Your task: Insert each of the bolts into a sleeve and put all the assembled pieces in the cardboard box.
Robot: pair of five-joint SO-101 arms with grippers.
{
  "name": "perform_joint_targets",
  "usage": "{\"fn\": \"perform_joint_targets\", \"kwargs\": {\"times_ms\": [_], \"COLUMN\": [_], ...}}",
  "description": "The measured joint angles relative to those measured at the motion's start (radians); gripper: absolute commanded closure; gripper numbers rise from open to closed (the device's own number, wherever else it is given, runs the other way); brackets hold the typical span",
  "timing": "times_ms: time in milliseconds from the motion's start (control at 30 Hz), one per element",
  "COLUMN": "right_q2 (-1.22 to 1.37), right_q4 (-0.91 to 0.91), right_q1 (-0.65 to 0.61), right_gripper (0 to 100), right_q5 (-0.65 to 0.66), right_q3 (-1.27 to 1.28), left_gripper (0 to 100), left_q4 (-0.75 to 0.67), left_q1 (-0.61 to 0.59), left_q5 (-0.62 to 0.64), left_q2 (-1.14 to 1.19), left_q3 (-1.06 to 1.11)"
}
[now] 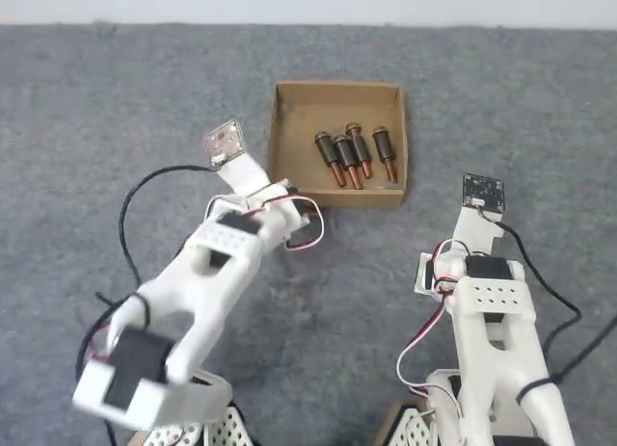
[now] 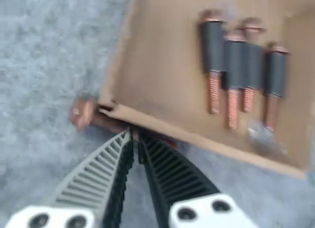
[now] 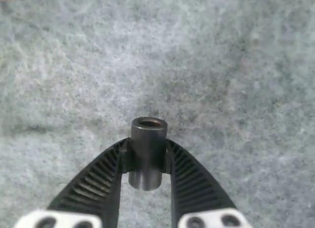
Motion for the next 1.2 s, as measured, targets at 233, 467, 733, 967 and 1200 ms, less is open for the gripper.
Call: {"fn": "perform_joint_targets", "kwargs": {"times_ms": [233, 467, 733, 967, 1200], "right_q2": [0.000, 0.000, 0.000, 0.000, 0.000], "right_q4": [0.000, 0.000, 0.000, 0.000, 0.000], "right_q1": [0.000, 0.000, 0.000, -0.017, -0.017], "right_gripper": [99.1, 99.1, 99.1, 99.1, 99.1], "right_q5": [0.003, 0.003, 0.003, 0.003, 0.003], "right_q3": [0.000, 0.000, 0.000, 0.000, 0.000], "left_gripper": [86, 82, 82, 96, 99], "left_q4": [0.107, 0.193, 0.262, 0.295, 0.385], "left_q1": [-0.046, -0.057, -0.077, -0.084, -0.084], "left_q5": [0.091, 0.140, 0.169, 0.169, 0.152], "left_q2": [0.155, 0.187, 0.207, 0.226, 0.330], "left_q3": [-0.164, -0.222, -0.242, -0.275, -0.413]}}
